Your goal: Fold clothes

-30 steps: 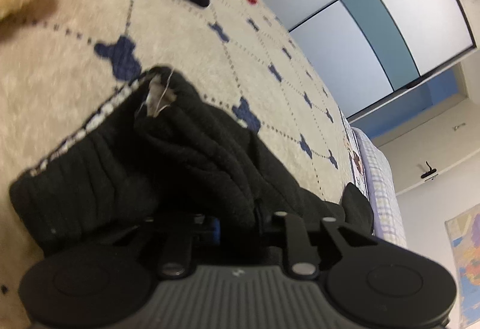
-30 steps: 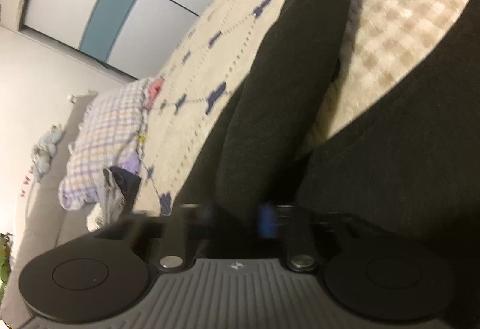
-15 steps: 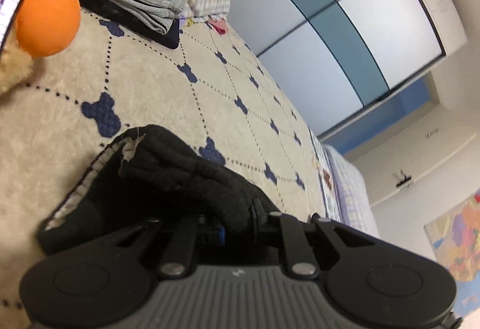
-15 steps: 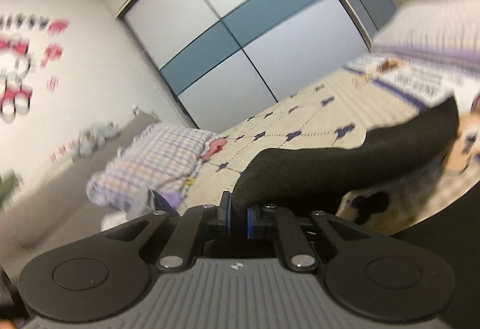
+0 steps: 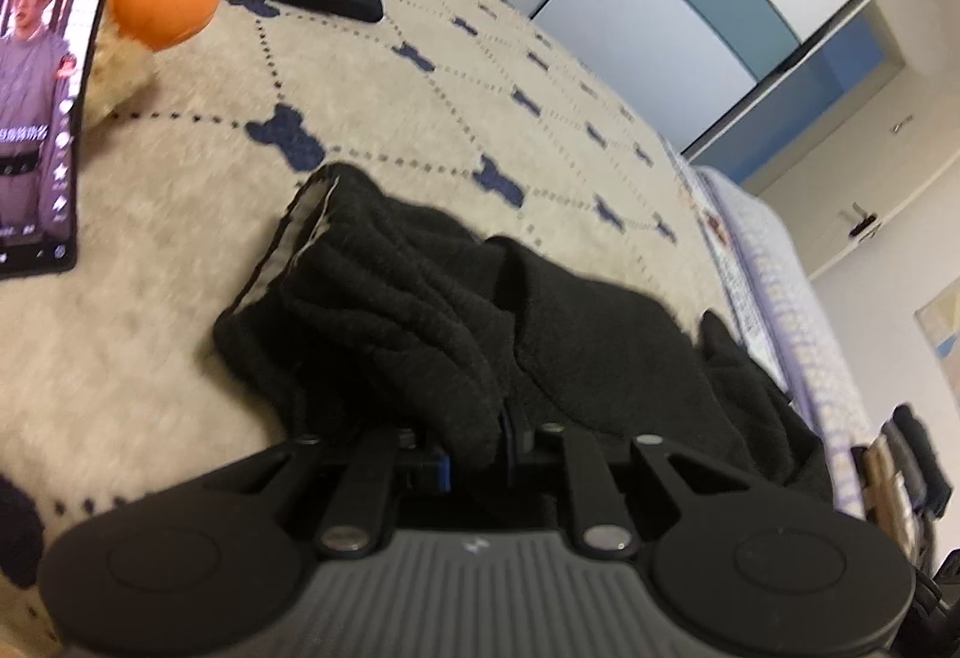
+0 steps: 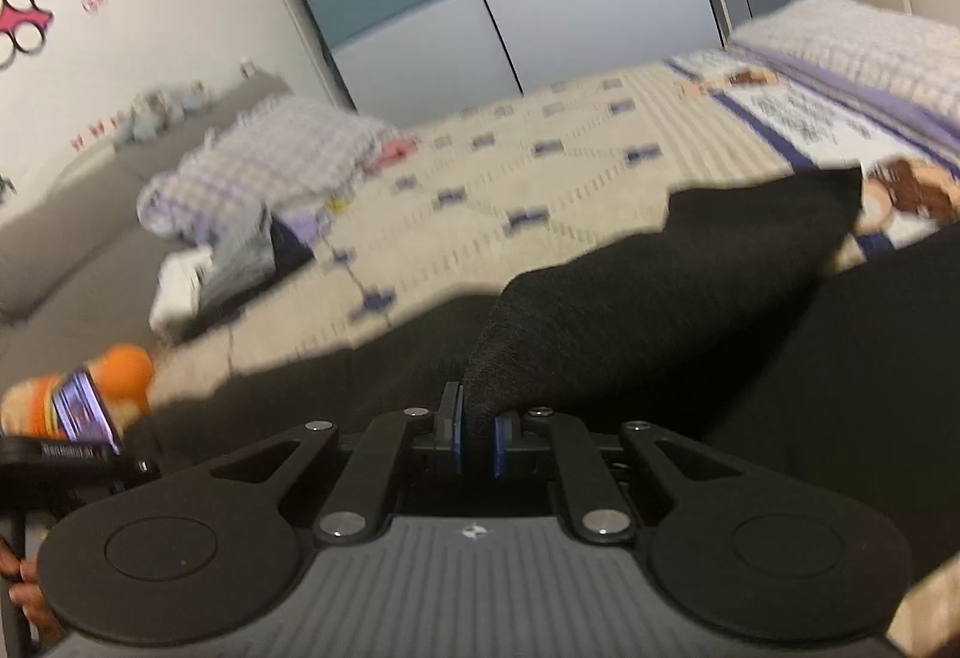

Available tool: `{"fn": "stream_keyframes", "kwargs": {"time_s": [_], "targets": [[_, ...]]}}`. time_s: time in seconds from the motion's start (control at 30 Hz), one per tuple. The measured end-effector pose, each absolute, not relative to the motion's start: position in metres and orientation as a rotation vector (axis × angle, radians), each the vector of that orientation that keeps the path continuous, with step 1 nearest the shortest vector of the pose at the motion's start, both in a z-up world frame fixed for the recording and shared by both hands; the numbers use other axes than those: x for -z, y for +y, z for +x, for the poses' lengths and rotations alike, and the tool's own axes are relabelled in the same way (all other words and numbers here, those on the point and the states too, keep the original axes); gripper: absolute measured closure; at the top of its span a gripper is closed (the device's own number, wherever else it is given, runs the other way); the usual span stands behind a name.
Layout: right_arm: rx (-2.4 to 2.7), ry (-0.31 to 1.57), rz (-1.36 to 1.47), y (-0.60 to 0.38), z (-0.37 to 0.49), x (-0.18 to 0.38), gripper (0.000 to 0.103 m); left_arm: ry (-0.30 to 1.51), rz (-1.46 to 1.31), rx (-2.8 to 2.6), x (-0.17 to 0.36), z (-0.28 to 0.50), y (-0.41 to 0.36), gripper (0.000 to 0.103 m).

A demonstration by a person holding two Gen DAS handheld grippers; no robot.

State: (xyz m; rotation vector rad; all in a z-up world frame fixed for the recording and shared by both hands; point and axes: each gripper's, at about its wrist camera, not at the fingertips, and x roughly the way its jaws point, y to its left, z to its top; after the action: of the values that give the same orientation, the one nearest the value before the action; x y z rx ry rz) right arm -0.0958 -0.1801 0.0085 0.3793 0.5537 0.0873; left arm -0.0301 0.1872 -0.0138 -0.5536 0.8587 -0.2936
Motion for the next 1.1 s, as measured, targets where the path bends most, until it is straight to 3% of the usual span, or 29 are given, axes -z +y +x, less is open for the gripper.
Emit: {"fn": "stream_keyframes", "kwargs": {"time_s": [0.33, 0.6, 0.8, 0.87, 0.93, 1.1], "targets": [[-0.037, 0.761, 0.253, -0.154, -0.089, 0.049, 0.093, 0.920, -0.524, 0.234, 0.039, -0.039, 0.186, 0.088], [-0.021, 0.760, 0.211, -0.150, -0.087, 0.049, 0.088, 0.882, -0.490, 0.250, 0.033, -0.043, 0.185, 0.082], [-0.034, 0.808, 0.395, -0.179, -0.080, 0.046, 0.070, 0.862, -0.481, 0.258, 0.026, -0.049, 0.186, 0.064], [-0.026, 0.813, 0.431, -0.186, -0.080, 0.045, 0.068, 0.845, -0.497, 0.260, 0.023, -0.051, 0.187, 0.044], [-0.019, 0.816, 0.431, -0.190, -0.081, 0.042, 0.063, 0.825, -0.529, 0.257, 0.022, -0.053, 0.188, 0.032], [0.045, 0.774, 0.374, -0.196, -0.089, 0.031, 0.047, 0.786, -0.470, 0.196, 0.009, -0.058, 0.184, 0.021]]}}
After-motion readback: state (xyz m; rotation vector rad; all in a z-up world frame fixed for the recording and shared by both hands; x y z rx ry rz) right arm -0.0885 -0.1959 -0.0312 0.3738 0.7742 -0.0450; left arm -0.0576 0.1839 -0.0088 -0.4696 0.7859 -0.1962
